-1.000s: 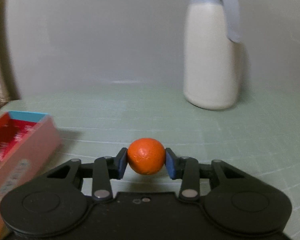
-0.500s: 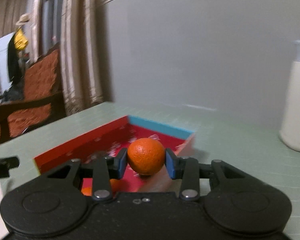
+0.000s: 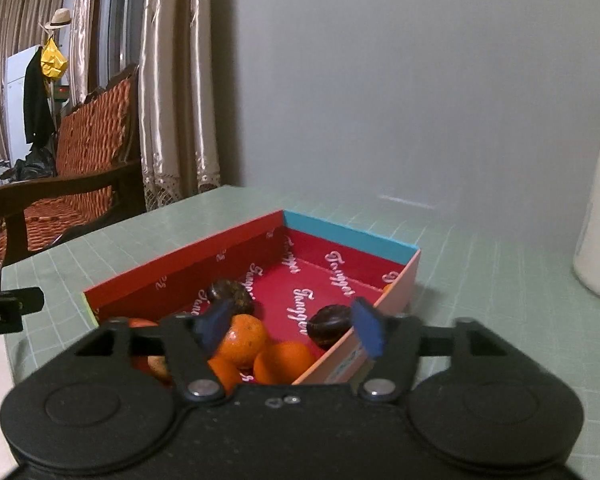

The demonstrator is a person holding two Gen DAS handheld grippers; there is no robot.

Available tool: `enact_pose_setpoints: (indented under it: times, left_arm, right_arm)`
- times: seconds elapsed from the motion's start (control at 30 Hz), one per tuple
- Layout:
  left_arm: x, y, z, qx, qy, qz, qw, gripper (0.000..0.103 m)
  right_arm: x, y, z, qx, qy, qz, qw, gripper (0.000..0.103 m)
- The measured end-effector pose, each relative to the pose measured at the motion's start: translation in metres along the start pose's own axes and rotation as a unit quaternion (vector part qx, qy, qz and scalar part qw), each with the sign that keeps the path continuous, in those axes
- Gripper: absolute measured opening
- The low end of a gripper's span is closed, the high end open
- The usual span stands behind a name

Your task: Organize fruits

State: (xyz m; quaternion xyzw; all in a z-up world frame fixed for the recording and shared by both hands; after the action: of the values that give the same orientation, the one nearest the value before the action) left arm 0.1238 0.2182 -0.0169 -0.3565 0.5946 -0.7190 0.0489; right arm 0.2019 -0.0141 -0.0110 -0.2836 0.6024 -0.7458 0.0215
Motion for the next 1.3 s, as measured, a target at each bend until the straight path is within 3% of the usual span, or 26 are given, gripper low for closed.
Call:
enact_pose_setpoints:
  times: [0.2,0.6,0.93,1.3]
  left_arm:
    - [0.013,-0.002,0.019,-0.019,0.020,0.018,0.9995,0.099]
    - [0.066,0.000,0.056,-0.062,0.092,0.015,0.9938,0.102]
    - [0.128,-0.012,0.066,-0.077,0.144,-0.004,0.9865,0.103]
    - [0.165,-0.019,0.054,-0.091,0.156,0.010,0.9835,0.103]
  right_arm:
    - [0.022,-0.007,0.007,-0.009,0.021,0.015,1.000,0.083]
    - [0.087,0.012,0.033,-0.061,0.103,-0.035,0.992,0.101]
    - [0.154,0.013,0.033,-0.087,0.154,-0.033,0.984,0.103]
    - [0.193,-0.003,0.012,-0.075,0.171,-0.017,0.982,0.103]
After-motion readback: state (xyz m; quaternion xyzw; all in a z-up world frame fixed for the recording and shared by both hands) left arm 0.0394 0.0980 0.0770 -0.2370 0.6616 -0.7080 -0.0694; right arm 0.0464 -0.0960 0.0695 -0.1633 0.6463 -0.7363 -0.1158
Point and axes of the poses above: each gripper's, at about its wrist camera, not at the fingertips, and x roughly against the way its jaws point, z to its right, y to its underside, the point moved 8 cm from there along -x, roughly the way its jaws point, and after that the axes turned 6 degrees about x, right-handed, at the moved point
